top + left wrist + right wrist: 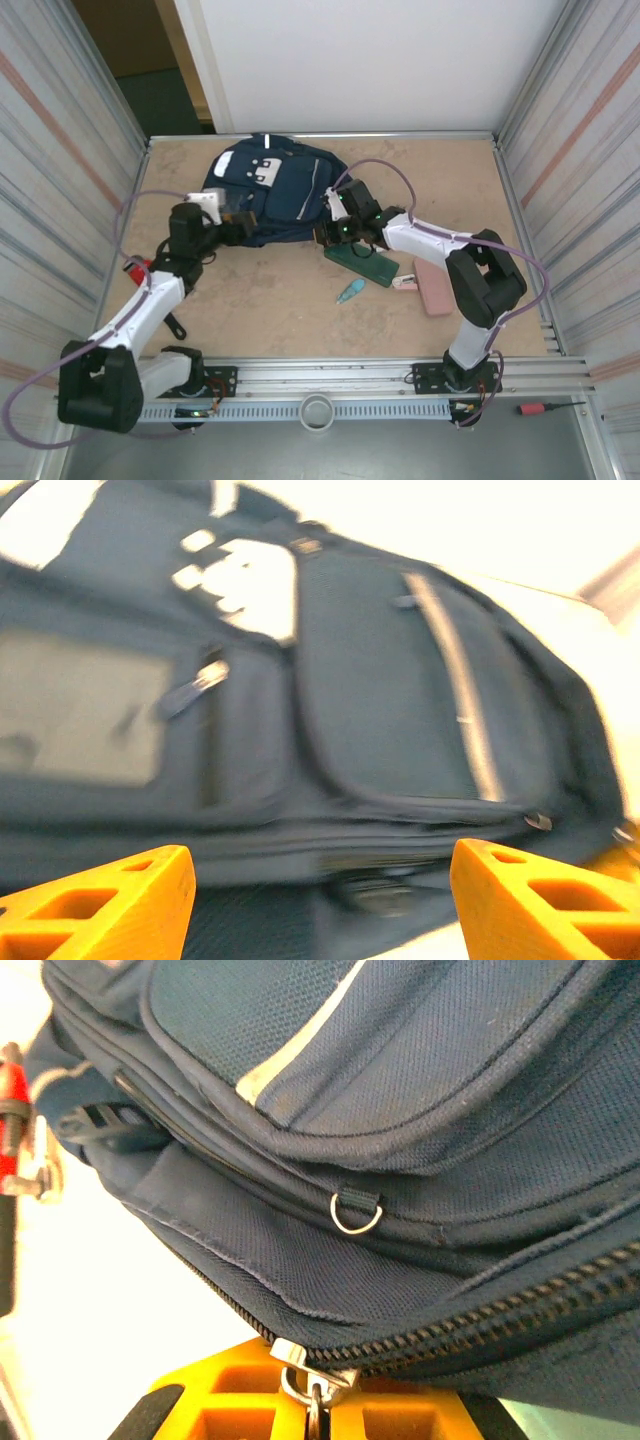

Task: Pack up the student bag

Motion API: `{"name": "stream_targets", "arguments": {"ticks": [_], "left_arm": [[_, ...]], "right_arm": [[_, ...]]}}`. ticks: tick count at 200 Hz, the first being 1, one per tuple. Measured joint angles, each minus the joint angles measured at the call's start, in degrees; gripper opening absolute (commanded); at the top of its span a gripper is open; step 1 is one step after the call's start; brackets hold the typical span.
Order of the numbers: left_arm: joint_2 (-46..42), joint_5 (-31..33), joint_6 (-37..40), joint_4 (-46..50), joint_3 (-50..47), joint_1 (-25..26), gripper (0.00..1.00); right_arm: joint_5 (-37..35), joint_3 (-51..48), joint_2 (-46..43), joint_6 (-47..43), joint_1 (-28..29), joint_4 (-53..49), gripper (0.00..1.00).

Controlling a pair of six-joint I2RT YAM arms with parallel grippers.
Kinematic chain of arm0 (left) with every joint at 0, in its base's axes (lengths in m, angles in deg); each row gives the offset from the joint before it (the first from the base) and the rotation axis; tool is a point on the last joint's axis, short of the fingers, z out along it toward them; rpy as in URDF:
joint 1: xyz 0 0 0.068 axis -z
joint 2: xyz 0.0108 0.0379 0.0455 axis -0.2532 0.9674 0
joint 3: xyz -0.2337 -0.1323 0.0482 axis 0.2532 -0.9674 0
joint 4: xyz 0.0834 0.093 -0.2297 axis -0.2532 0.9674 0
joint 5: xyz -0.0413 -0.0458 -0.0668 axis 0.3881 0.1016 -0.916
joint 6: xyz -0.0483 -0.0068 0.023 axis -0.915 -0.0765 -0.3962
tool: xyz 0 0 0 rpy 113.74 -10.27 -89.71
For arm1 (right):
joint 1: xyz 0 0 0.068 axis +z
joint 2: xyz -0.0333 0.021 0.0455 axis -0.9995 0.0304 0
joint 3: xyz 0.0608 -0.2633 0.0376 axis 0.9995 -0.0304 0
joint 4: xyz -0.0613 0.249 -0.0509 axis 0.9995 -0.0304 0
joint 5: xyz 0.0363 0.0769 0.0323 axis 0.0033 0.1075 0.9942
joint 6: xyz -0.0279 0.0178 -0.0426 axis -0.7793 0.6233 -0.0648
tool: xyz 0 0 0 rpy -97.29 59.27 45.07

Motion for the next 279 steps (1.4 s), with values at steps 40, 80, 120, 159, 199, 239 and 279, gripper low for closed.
{"name": "stream_targets", "arguments": {"ticks": [40,80,120,159,199,239,279], "left_arm": [[3.8,1.5,21.7,-2.4,1.6,11.9,0.67],[15.5,2.6,39.0,-2.2,5.2,16.2,0.63],[22.4,4.6,44.6,-2.4,9.1,16.1,0.25],[23.1,3.8,45.2,-3.5,9.4,15.9,0.01],[21.3,-3.2,43.4,-8.3,4.7,11.4,0.0],[19.9,-7.6,41.5,-10.7,3.2,8.4,0.13],[17.4,-7.9,42.6,-9.7,3.2,8.0,0.52]], "right_arm": [[5.2,3.9,0.0,0.0,-2.5,-5.5,0.0],[8.9,5.7,0.0,-0.1,-3.7,-8.9,0.0],[11.3,6.3,0.0,-0.2,-3.7,-10.7,0.0],[11.3,6.3,0.0,-1.5,-5.5,-12.7,0.0],[9.2,6.6,-0.5,-3.0,-10.3,-16.4,0.0],[7.8,10.1,-0.5,-3.5,-10.7,-19.3,0.0],[7.4,11.4,-0.5,-4.1,-9.2,-21.0,0.0]]}}
